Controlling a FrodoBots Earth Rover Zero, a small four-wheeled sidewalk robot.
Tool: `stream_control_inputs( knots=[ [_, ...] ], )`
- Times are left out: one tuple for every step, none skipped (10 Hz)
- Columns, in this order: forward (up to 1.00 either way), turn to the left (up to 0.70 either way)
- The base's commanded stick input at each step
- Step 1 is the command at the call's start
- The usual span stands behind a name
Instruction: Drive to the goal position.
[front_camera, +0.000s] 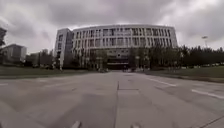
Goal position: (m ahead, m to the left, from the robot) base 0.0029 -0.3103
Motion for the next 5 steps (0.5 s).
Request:
stream_control_inputs(
  knots=[
    [1.00,0.00],
    [1.00,0.00],
    [1.00,0.00],
    [1.00,0.00],
    [1.00,0.00]
  ],
)
